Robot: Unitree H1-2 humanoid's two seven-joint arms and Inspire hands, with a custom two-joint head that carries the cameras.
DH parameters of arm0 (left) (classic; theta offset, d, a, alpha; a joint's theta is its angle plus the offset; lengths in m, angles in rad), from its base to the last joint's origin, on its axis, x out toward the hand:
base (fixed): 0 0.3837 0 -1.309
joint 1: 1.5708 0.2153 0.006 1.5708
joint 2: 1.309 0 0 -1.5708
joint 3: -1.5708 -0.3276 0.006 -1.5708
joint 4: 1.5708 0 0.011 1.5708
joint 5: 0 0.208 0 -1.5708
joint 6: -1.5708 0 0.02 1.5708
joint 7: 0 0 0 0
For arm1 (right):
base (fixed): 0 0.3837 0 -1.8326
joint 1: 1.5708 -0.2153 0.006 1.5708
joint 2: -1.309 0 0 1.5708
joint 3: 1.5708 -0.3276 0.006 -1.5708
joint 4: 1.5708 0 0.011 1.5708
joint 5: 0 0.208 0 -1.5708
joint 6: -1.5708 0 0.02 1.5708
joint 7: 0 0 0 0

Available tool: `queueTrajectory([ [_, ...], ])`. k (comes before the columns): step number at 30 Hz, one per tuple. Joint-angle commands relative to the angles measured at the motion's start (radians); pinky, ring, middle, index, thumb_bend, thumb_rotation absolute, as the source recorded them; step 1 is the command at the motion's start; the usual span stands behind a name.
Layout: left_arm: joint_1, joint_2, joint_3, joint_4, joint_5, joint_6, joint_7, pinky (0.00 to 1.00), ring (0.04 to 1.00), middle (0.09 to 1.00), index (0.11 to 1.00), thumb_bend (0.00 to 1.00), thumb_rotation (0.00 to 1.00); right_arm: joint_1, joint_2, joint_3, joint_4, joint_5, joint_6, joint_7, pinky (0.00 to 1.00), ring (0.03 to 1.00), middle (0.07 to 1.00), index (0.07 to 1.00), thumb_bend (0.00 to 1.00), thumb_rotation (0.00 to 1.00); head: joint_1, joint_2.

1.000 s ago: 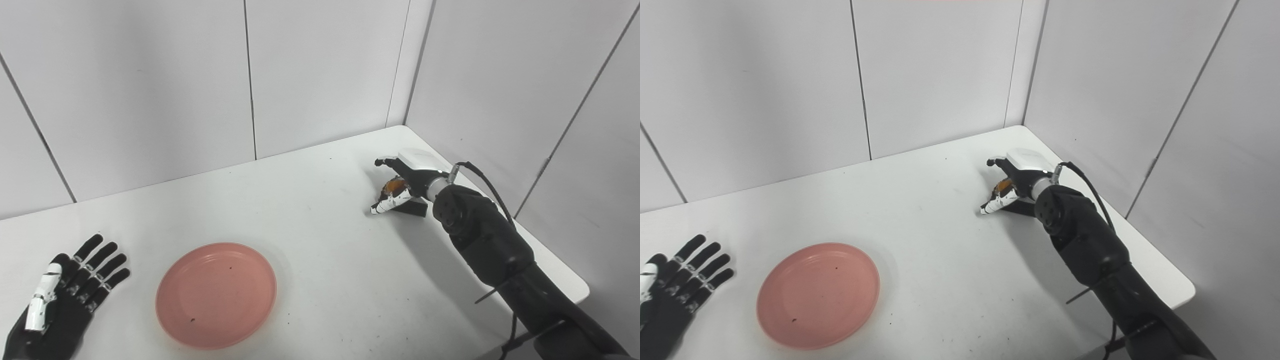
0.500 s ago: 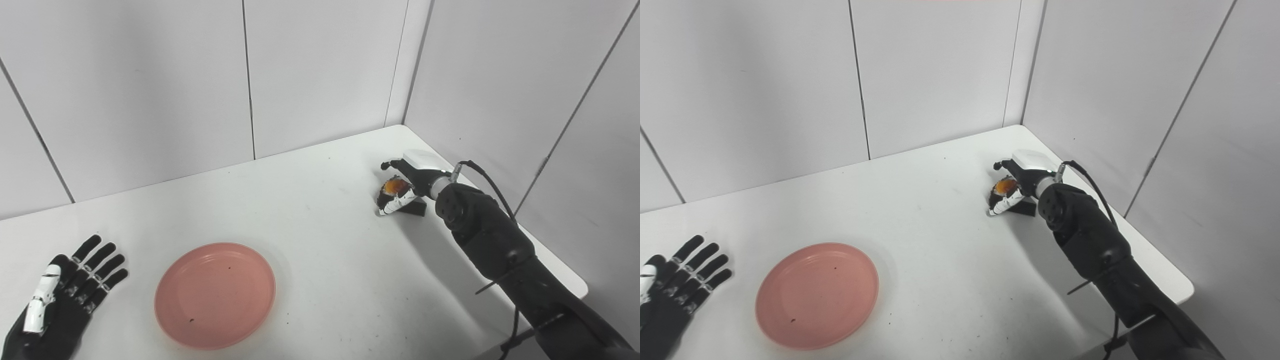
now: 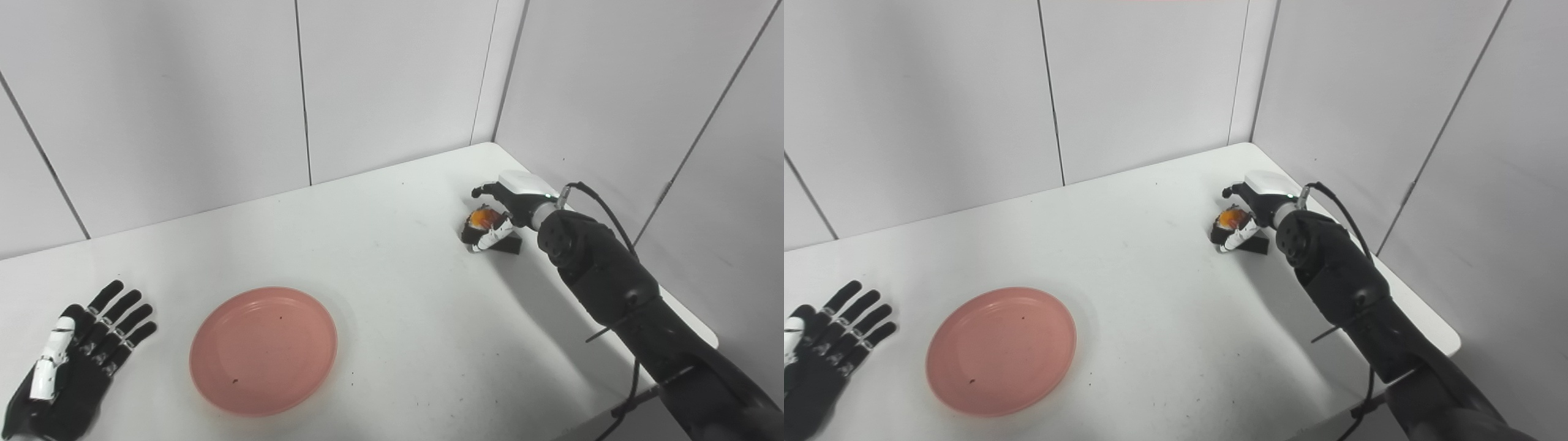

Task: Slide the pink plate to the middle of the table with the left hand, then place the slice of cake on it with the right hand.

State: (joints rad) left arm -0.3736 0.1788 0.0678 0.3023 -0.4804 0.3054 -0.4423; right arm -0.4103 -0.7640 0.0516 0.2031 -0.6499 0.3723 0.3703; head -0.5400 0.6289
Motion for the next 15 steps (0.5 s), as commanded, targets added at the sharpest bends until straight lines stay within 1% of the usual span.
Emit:
queueTrajectory([
  [1, 0.037, 0.018, -0.014, 0.026, 0.038, 0.041, 0.018, 0.87, 0.882, 0.899, 0.892, 0.48, 0.84, -0.047, -0.031, -0.009, -0.003, 0.004, -0.023, -0.044, 0.69, 0.812, 0.855, 0.793, 0.88, 0.19, 0.0, -0.001],
  [2, 0.036, 0.018, -0.013, 0.028, 0.037, 0.041, 0.018, 0.87, 0.882, 0.898, 0.892, 0.48, 0.84, -0.049, -0.029, -0.006, 0.005, 0.007, -0.036, -0.054, 0.69, 0.808, 0.851, 0.791, 0.88, 0.18, 0.0, 0.0],
  [3, 0.036, 0.018, -0.012, 0.031, 0.036, 0.04, 0.016, 0.87, 0.882, 0.898, 0.892, 0.48, 0.84, -0.051, -0.028, -0.004, 0.014, 0.01, -0.045, -0.061, 0.67, 0.775, 0.834, 0.782, 0.87, 0.15, 0.0, 0.0],
  [5, 0.035, 0.018, -0.009, 0.035, 0.033, 0.041, 0.013, 0.86, 0.882, 0.899, 0.892, 0.48, 0.84, -0.058, -0.025, 0.0, 0.027, 0.02, -0.046, -0.067, 0.63, 0.707, 0.777, 0.762, 0.81, 0.1, 0.001, 0.001],
  [6, 0.034, 0.018, -0.009, 0.037, 0.033, 0.04, 0.012, 0.86, 0.882, 0.9, 0.893, 0.48, 0.84, -0.061, -0.024, 0.002, 0.032, 0.024, -0.044, -0.067, 0.6, 0.656, 0.715, 0.731, 0.76, 0.08, 0.001, 0.001],
  [7, 0.034, 0.018, -0.009, 0.037, 0.035, 0.039, 0.013, 0.86, 0.882, 0.9, 0.893, 0.48, 0.84, -0.069, -0.023, 0.007, 0.053, 0.024, -0.045, -0.073, 0.59, 0.647, 0.704, 0.726, 0.75, 0.07, 0.002, 0.003],
  [8, 0.034, 0.018, -0.009, 0.039, 0.036, 0.038, 0.013, 0.85, 0.876, 0.896, 0.889, 0.49, 0.83, -0.077, -0.019, 0.012, 0.068, 0.021, -0.035, -0.076, 0.51, 0.555, 0.609, 0.554, 0.57, 0.11, 0.002, 0.003],
  [11, 0.036, 0.017, -0.01, 0.026, 0.037, 0.044, 0.018, 0.86, 0.88, 0.898, 0.893, 0.48, 0.84, -0.103, -0.012, 0.03, 0.114, 0.017, -0.02, -0.083, 0.45, 0.505, 0.564, 0.504, 0.52, 0.12, 0.002, 0.003],
  [15, 0.037, 0.016, -0.01, 0.016, 0.031, 0.05, 0.016, 0.87, 0.891, 0.909, 0.9, 0.47, 0.85, -0.117, -0.015, 0.049, 0.13, 0.014, -0.01, -0.078, 0.46, 0.516, 0.571, 0.492, 0.51, 0.13, 0.004, 0.005],
])
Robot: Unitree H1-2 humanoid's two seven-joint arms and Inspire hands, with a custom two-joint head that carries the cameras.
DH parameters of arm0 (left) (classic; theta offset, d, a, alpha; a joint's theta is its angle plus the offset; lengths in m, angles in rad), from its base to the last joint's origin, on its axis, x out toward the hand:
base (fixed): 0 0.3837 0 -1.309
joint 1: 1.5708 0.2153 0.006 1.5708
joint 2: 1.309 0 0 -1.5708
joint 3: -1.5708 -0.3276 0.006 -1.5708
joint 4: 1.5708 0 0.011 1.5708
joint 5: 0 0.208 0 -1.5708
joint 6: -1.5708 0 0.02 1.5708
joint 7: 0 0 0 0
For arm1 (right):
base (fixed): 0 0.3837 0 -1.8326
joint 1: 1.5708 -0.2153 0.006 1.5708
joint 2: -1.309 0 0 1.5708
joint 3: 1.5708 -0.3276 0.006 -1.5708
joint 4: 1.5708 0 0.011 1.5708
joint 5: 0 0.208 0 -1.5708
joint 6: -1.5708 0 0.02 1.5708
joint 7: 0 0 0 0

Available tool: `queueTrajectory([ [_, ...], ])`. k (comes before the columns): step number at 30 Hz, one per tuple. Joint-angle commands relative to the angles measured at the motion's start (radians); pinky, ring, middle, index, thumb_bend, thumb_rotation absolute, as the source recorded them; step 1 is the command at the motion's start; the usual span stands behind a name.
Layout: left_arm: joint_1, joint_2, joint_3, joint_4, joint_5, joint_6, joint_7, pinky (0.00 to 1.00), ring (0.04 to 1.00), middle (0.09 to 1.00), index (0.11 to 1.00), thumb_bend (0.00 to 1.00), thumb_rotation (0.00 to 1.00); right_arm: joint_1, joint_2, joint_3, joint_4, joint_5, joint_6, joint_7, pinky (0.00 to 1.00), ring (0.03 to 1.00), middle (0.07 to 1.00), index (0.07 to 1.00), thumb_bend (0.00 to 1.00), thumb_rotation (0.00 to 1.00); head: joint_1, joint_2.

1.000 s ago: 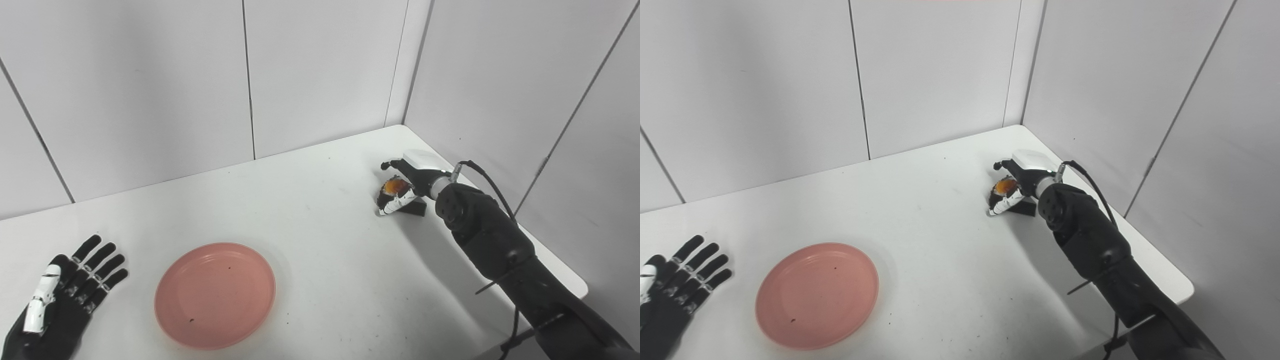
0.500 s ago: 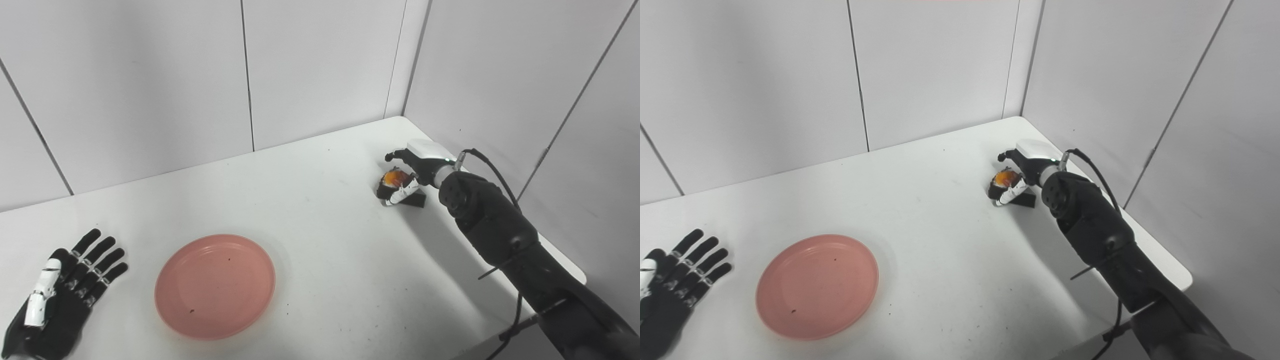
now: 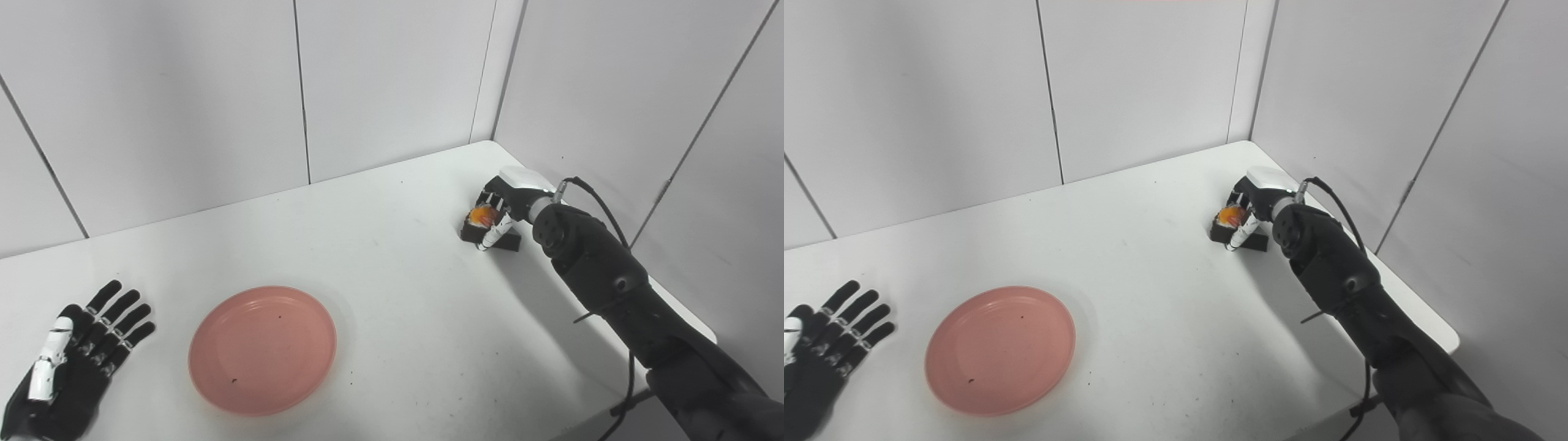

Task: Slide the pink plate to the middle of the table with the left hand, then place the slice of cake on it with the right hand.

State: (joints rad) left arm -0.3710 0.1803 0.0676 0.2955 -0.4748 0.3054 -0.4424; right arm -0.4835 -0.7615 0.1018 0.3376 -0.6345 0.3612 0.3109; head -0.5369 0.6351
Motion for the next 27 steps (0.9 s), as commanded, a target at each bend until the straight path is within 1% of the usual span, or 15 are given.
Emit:
queueTrajectory([
  [1, 0.035, 0.014, -0.01, 0.022, 0.026, 0.051, 0.017, 0.87, 0.891, 0.909, 0.9, 0.47, 0.85, -0.047, -0.018, 0.003, 0.001, -0.003, 0.001, -0.02, 0.46, 0.517, 0.57, 0.492, 0.51, 0.13, 0.001, -0.001],
  [4, 0.034, 0.015, -0.012, 0.023, 0.029, 0.048, 0.016, 0.87, 0.89, 0.908, 0.899, 0.47, 0.85, -0.052, -0.02, 0.01, 0.005, -0.002, 0.0, -0.022, 0.46, 0.512, 0.565, 0.492, 0.51, 0.13, 0.004, 0.0],
  [8, 0.034, 0.012, -0.011, 0.02, 0.028, 0.053, 0.02, 0.87, 0.89, 0.908, 0.899, 0.47, 0.85, -0.047, -0.022, 0.011, -0.035, -0.003, 0.024, -0.008, 0.45, 0.508, 0.559, 0.492, 0.51, 0.13, 0.009, 0.0],
  [12, 0.033, 0.01, -0.01, 0.02, 0.025, 0.058, 0.022, 0.87, 0.892, 0.91, 0.902, 0.47, 0.84, -0.05, -0.026, 0.008, -0.009, 0.01, 0.006, -0.02, 0.47, 0.512, 0.561, 0.492, 0.51, 0.13, 0.009, 0.0],
  [16, 0.033, 0.005, -0.013, 0.022, 0.029, 0.051, 0.022, 0.87, 0.895, 0.912, 0.904, 0.48, 0.85, -0.042, -0.03, 0.002, -0.054, 0.021, 0.035, 0.001, 0.47, 0.514, 0.566, 0.492, 0.51, 0.13, 0.022, 0.0],
  [18, 0.032, 0.003, -0.014, 0.026, 0.029, 0.048, 0.021, 0.88, 0.899, 0.915, 0.907, 0.48, 0.86, -0.044, -0.035, 0.001, -0.046, 0.029, 0.027, -0.001, 0.47, 0.515, 0.567, 0.493, 0.51, 0.13, 0.029, 0.0],
  [23, 0.035, -0.005, -0.019, 0.014, 0.038, 0.047, 0.033, 0.87, 0.893, 0.909, 0.901, 0.48, 0.85, -0.037, -0.046, -0.007, -0.131, 0.044, 0.061, 0.036, 0.46, 0.511, 0.563, 0.493, 0.51, 0.13, 0.037, -0.001],
  [27, 0.043, -0.01, -0.026, -0.018, 0.048, 0.058, 0.052, 0.9, 0.911, 0.926, 0.92, 0.44, 0.93, -0.04, -0.062, -0.012, -0.207, 0.046, 0.082, 0.074, 0.46, 0.509, 0.574, 0.492, 0.51, 0.12, 0.053, -0.004],
])
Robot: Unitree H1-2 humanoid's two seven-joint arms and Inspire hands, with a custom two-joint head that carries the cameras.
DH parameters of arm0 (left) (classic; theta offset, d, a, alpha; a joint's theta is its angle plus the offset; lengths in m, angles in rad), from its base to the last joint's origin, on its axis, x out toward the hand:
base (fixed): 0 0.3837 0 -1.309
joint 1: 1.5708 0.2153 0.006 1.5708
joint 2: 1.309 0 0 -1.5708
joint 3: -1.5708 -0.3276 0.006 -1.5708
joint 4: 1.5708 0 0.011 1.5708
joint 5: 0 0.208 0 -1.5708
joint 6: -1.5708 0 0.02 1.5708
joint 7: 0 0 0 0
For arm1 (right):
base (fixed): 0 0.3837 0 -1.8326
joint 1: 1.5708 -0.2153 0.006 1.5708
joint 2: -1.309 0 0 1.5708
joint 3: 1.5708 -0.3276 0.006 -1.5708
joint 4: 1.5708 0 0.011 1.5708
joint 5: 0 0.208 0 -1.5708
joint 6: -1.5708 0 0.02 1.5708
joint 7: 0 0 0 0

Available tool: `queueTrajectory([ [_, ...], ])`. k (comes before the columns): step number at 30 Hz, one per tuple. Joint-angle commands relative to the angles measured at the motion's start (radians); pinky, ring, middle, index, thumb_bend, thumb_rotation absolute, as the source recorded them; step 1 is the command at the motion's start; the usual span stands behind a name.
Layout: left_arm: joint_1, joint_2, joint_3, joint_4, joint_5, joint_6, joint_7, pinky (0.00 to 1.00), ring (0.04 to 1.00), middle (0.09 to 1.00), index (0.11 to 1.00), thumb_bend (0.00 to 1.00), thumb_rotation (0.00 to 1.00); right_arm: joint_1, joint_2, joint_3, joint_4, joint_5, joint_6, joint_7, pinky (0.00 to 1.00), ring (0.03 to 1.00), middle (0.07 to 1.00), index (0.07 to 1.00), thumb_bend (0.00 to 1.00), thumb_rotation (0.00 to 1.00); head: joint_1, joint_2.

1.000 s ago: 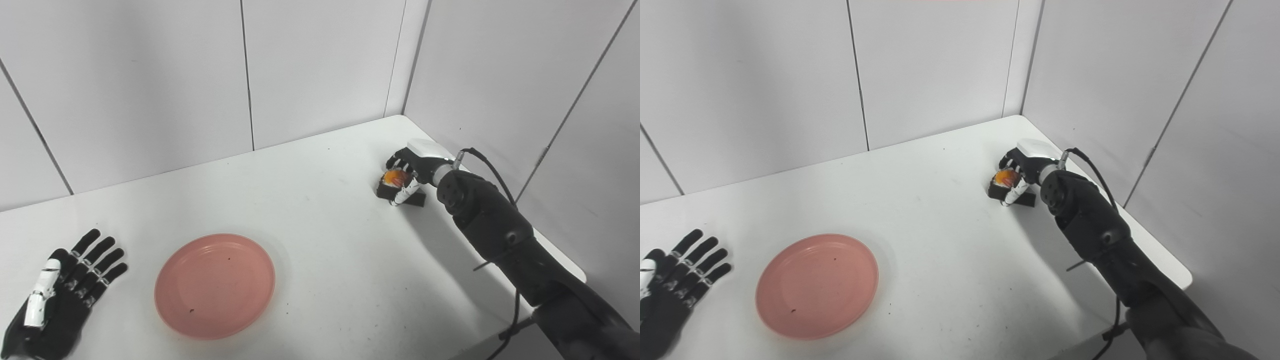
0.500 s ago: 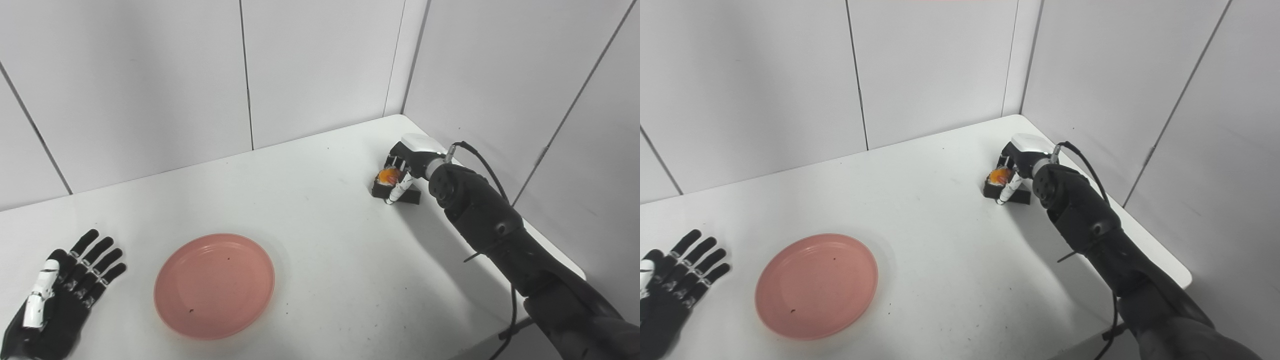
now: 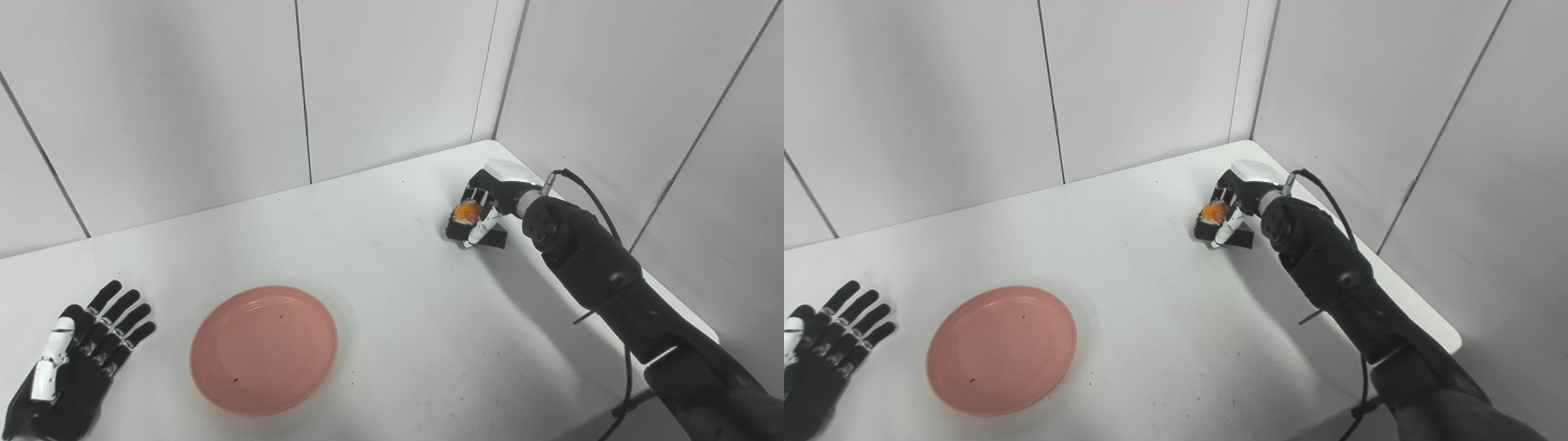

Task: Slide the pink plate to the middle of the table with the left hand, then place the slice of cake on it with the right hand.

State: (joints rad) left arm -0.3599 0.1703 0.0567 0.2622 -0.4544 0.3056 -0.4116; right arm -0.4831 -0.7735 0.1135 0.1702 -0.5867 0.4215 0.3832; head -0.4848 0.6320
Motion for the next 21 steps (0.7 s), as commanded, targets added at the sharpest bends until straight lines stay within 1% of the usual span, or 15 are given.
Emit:
queueTrajectory([
  [1, 0.034, -0.001, -0.016, 0.012, 0.028, 0.058, 0.023, 0.91, 0.914, 0.927, 0.922, 0.43, 0.94, -0.045, -0.052, -0.025, -0.059, -0.003, 0.03, 0.012, 0.46, 0.51, 0.576, 0.492, 0.51, 0.12, 0.001, -0.001],
  [5, 0.036, -0.009, -0.026, 0.006, 0.036, 0.052, 0.032, 0.91, 0.916, 0.928, 0.921, 0.43, 0.94, -0.061, -0.053, -0.034, -0.14, -0.031, 0.048, 0.066, 0.45, 0.497, 0.56, 0.491, 0.51, 0.12, 0.027, -0.003],
  [8, 0.038, -0.019, -0.038, 0.0, 0.047, 0.047, 0.043, 0.92, 0.919, 0.932, 0.925, 0.42, 0.95, -0.086, -0.062, -0.012, -0.213, -0.038, 0.047, 0.118, 0.42, 0.473, 0.541, 0.491, 0.51, 0.12, 0.072, -0.006],
  [9, 0.039, -0.021, -0.041, -0.001, 0.05, 0.045, 0.045, 0.92, 0.922, 0.935, 0.927, 0.42, 0.97, -0.091, -0.06, -0.01, -0.235, -0.04, 0.047, 0.133, 0.41, 0.466, 0.535, 0.491, 0.51, 0.12, 0.072, -0.006],
  [11, 0.041, -0.037, -0.051, -0.005, 0.063, 0.042, 0.058, 0.92, 0.924, 0.936, 0.928, 0.41, 0.98, -0.103, -0.037, -0.014, -0.288, -0.064, 0.048, 0.174, 0.41, 0.466, 0.532, 0.491, 0.51, 0.12, 0.143, -0.009],
  [12, 0.041, -0.043, -0.054, -0.007, 0.067, 0.041, 0.062, 0.92, 0.927, 0.939, 0.929, 0.4, 0.99, -0.106, -0.03, -0.016, -0.301, -0.074, 0.048, 0.188, 0.42, 0.468, 0.532, 0.491, 0.51, 0.12, 0.143, -0.009],
  [13, 0.042, -0.054, -0.059, -0.014, 0.072, 0.046, 0.072, 0.93, 0.927, 0.939, 0.929, 0.4, 1.0, -0.115, -0.014, -0.015, -0.329, -0.082, 0.048, 0.21, 0.42, 0.469, 0.532, 0.491, 0.51, 0.12, 0.18, -0.009],
  [14, 0.043, -0.061, -0.061, -0.018, 0.075, 0.05, 0.079, 0.94, 0.935, 0.948, 0.939, 0.38, 1.0, -0.122, -0.002, -0.015, -0.347, -0.088, 0.048, 0.225, 0.4, 0.458, 0.526, 0.491, 0.5, 0.12, 0.18, -0.009],
  [15, 0.044, -0.07, -0.065, -0.027, 0.08, 0.056, 0.088, 0.94, 0.938, 0.951, 0.944, 0.38, 1.0, -0.128, 0.007, -0.012, -0.361, -0.092, 0.048, 0.236, 0.39, 0.451, 0.523, 0.491, 0.5, 0.12, 0.222, -0.008],
  [16, 0.045, -0.079, -0.069, -0.037, 0.085, 0.066, 0.099, 0.95, 0.941, 0.954, 0.947, 0.37, 1.0, -0.138, 0.023, -0.009, -0.378, -0.097, 0.048, 0.253, 0.39, 0.447, 0.521, 0.491, 0.5, 0.12, 0.229, -0.008],
  [17, 0.046, -0.089, -0.074, -0.045, 0.091, 0.073, 0.111, 0.95, 0.942, 0.955, 0.951, 0.37, 1.0, -0.146, 0.036, -0.006, -0.39, -0.096, 0.048, 0.263, 0.38, 0.442, 0.518, 0.491, 0.5, 0.12, 0.264, -0.007],
  [18, 0.047, -0.098, -0.079, -0.051, 0.1, 0.079, 0.123, 0.95, 0.942, 0.955, 0.951, 0.37, 1.0, -0.157, 0.052, 0.004, -0.4, -0.09, 0.048, 0.27, 0.38, 0.441, 0.517, 0.491, 0.5, 0.12, 0.279, -0.006],
  [19, 0.046, -0.11, -0.085, -0.054, 0.109, 0.084, 0.137, 0.95, 0.94, 0.952, 0.949, 0.37, 1.0, -0.165, 0.065, 0.012, -0.402, -0.075, 0.037, 0.266, 0.37, 0.431, 0.48, 0.517, 0.51, 0.06, 0.326, -0.002],
  [20, 0.045, -0.117, -0.089, -0.056, 0.114, 0.086, 0.147, 0.94, 0.937, 0.95, 0.946, 0.37, 1.0, -0.169, 0.073, 0.016, -0.401, -0.064, 0.029, 0.261, 0.36, 0.42, 0.456, 0.533, 0.51, 0.02, 0.326, -0.002],
  [21, 0.043, -0.131, -0.094, -0.054, 0.121, 0.088, 0.157, 0.94, 0.936, 0.948, 0.944, 0.37, 1.0, -0.179, 0.092, 0.03, -0.397, -0.058, 0.018, 0.256, 0.35, 0.415, 0.447, 0.54, 0.51, 0.01, 0.385, 0.003],
])
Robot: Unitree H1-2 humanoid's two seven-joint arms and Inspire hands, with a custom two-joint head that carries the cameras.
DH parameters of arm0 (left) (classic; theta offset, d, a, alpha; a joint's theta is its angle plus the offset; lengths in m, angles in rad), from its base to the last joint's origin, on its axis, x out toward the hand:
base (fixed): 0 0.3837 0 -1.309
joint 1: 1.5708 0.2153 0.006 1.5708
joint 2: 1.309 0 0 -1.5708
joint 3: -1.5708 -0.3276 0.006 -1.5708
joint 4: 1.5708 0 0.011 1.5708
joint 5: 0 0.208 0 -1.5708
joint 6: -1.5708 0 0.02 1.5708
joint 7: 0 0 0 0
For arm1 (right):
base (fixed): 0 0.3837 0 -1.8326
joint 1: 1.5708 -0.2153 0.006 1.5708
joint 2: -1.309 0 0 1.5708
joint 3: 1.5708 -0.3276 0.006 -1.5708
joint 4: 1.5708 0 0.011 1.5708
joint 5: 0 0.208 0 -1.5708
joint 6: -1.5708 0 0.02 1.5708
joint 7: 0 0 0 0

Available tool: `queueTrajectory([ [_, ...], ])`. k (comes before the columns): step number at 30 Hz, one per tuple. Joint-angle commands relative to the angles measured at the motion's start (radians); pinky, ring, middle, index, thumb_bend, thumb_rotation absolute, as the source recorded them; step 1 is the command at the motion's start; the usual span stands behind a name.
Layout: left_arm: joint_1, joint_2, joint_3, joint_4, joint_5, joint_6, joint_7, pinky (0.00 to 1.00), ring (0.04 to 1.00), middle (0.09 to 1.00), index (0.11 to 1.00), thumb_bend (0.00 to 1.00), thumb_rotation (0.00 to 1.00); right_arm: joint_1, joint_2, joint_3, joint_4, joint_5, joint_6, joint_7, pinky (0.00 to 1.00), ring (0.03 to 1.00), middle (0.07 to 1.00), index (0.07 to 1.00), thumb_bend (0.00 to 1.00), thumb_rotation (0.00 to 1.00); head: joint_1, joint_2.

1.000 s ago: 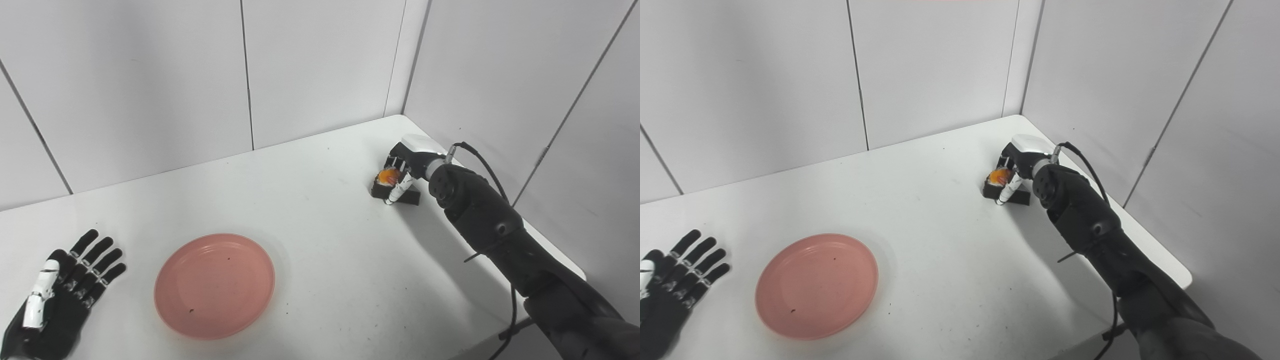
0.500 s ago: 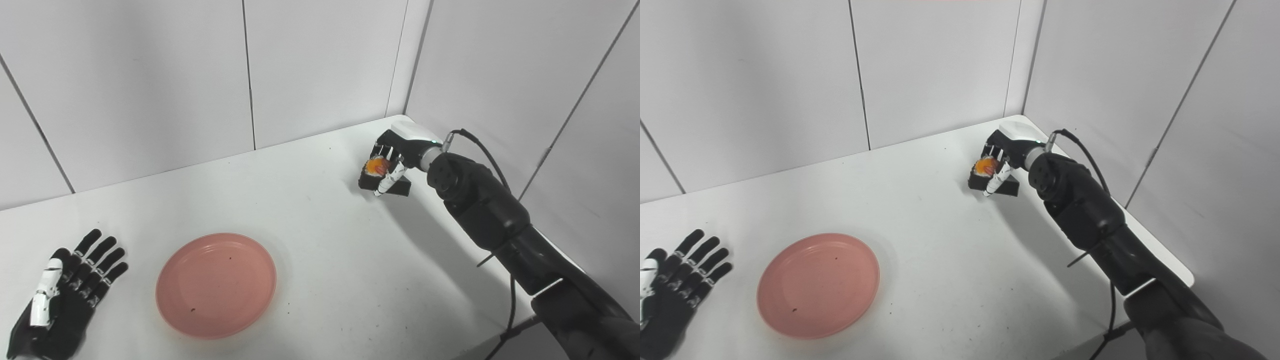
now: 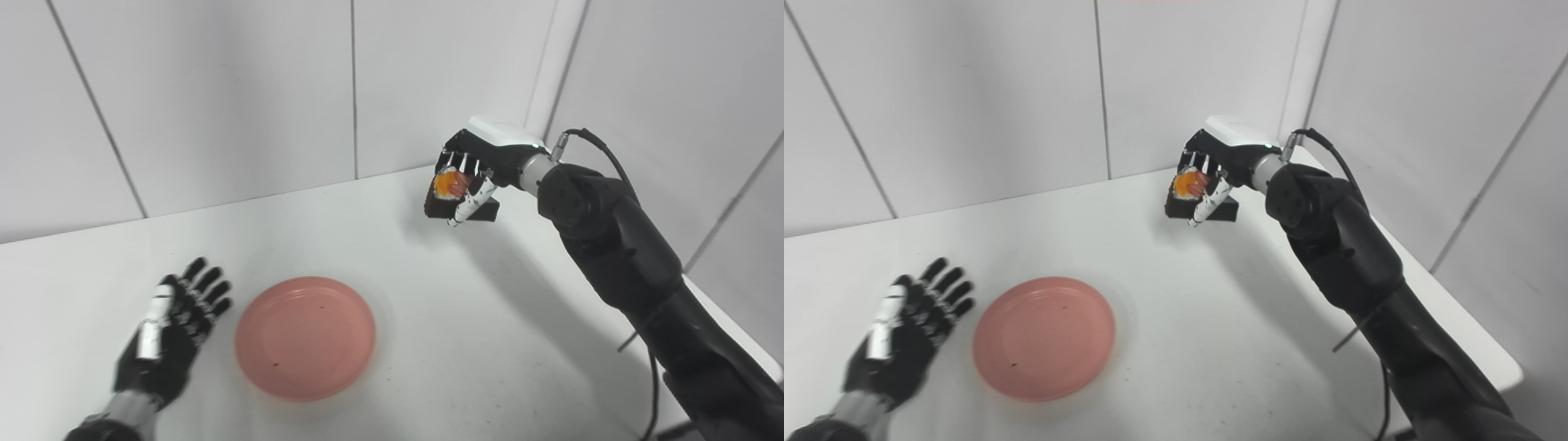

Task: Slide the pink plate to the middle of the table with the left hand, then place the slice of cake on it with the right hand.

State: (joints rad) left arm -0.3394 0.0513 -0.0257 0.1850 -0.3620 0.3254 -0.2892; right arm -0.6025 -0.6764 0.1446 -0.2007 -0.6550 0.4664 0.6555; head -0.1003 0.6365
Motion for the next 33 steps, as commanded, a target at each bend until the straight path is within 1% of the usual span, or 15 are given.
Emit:
queueTrajectory([
  [1, 0.022, -0.021, -0.015, 0.024, 0.032, 0.069, 0.04, 0.94, 0.935, 0.947, 0.943, 0.37, 1.0, -0.066, 0.007, 0.008, -0.024, 0.014, -0.033, -0.02, 0.35, 0.414, 0.446, 0.542, 0.51, 0.0, 0.001, -0.001],
  [2, 0.02, -0.032, -0.021, 0.022, 0.039, 0.074, 0.051, 0.94, 0.933, 0.945, 0.942, 0.37, 1.0, -0.07, 0.027, 0.019, -0.024, 0.023, -0.047, -0.027, 0.34, 0.414, 0.446, 0.543, 0.51, 0.0, 0.047, 0.004],
  [3, 0.019, -0.04, -0.025, 0.02, 0.044, 0.078, 0.058, 0.94, 0.931, 0.944, 0.941, 0.36, 1.0, -0.073, 0.04, 0.026, -0.025, 0.031, -0.056, -0.033, 0.34, 0.415, 0.445, 0.543, 0.51, 0.0, 0.047, 0.004],
  [5, 0.015, -0.059, -0.038, 0.021, 0.062, 0.076, 0.073, 0.93, 0.928, 0.94, 0.939, 0.36, 1.0, -0.075, 0.066, 0.042, -0.025, 0.049, -0.089, -0.046, 0.34, 0.413, 0.445, 0.543, 0.51, 0.0, 0.118, 0.014],
  [10, 0.007, -0.083, -0.065, 0.026, 0.094, 0.069, 0.087, 0.92, 0.919, 0.928, 0.933, 0.36, 1.0, -0.089, 0.139, 0.098, -0.044, 0.038, -0.093, -0.044, 0.32, 0.395, 0.436, 0.542, 0.51, 0.0, 0.164, 0.027],
  [11, 0.004, -0.087, -0.069, 0.028, 0.099, 0.068, 0.089, 0.92, 0.917, 0.928, 0.933, 0.37, 1.0, -0.089, 0.149, 0.106, -0.046, 0.043, -0.103, -0.042, 0.32, 0.397, 0.436, 0.543, 0.51, 0.0, 0.176, 0.038],
  [16, -0.007, -0.107, -0.07, 0.038, 0.112, 0.069, 0.098, 0.91, 0.914, 0.927, 0.931, 0.37, 1.0, -0.089, 0.186, 0.137, -0.054, 0.048, -0.115, -0.037, 0.34, 0.407, 0.43, 0.541, 0.51, 0.0, 0.191, 0.055],
  [17, -0.009, -0.11, -0.069, 0.04, 0.115, 0.069, 0.103, 0.9, 0.906, 0.92, 0.923, 0.37, 1.0, -0.088, 0.193, 0.144, -0.056, 0.045, -0.115, -0.035, 0.37, 0.432, 0.432, 0.534, 0.52, 0.0, 0.191, 0.055],
  [20, -0.011, -0.116, -0.069, 0.038, 0.126, 0.071, 0.113, 0.89, 0.897, 0.912, 0.916, 0.37, 1.0, -0.086, 0.207, 0.159, -0.061, 0.048, -0.114, -0.03, 0.38, 0.443, 0.438, 0.533, 0.52, 0.0, 0.191, 0.066],
  [24, -0.012, -0.121, -0.068, 0.031, 0.138, 0.076, 0.119, 0.88, 0.891, 0.903, 0.903, 0.37, 1.0, -0.067, 0.226, 0.17, -0.058, 0.074, -0.133, -0.038, 0.34, 0.411, 0.432, 0.541, 0.51, 0.0, 0.178, 0.073],
  [25, -0.012, -0.121, -0.067, 0.032, 0.138, 0.077, 0.119, 0.88, 0.89, 0.902, 0.902, 0.37, 1.0, -0.062, 0.231, 0.176, -0.052, 0.074, -0.148, -0.044, 0.35, 0.419, 0.432, 0.541, 0.51, 0.0, 0.175, 0.074],
  [26, -0.012, -0.121, -0.066, 0.029, 0.138, 0.079, 0.12, 0.88, 0.889, 0.901, 0.901, 0.37, 1.0, -0.056, 0.235, 0.181, -0.046, 0.078, -0.16, -0.05, 0.38, 0.439, 0.441, 0.538, 0.52, 0.0, 0.172, 0.075],
  [28, -0.01, -0.121, -0.064, 0.021, 0.14, 0.085, 0.119, 0.88, 0.891, 0.904, 0.905, 0.37, 1.0, -0.045, 0.246, 0.186, -0.036, 0.083, -0.166, -0.057, 0.45, 0.525, 0.502, 0.483, 0.52, 0.0, 0.167, 0.079],
  [30, -0.009, -0.121, -0.063, 0.017, 0.141, 0.089, 0.119, 0.88, 0.891, 0.903, 0.904, 0.37, 1.0, -0.036, 0.254, 0.198, -0.025, 0.074, -0.177, -0.066, 0.5, 0.595, 0.495, 0.485, 0.52, 0.0, 0.161, 0.083],
  [33, -0.008, -0.116, -0.063, 0.009, 0.142, 0.091, 0.116, 0.88, 0.89, 0.9, 0.903, 0.36, 1.0, -0.023, 0.266, 0.216, -0.007, 0.072, -0.194, -0.076, 0.52, 0.612, 0.497, 0.482, 0.52, 0.0, 0.149, 0.09],
])
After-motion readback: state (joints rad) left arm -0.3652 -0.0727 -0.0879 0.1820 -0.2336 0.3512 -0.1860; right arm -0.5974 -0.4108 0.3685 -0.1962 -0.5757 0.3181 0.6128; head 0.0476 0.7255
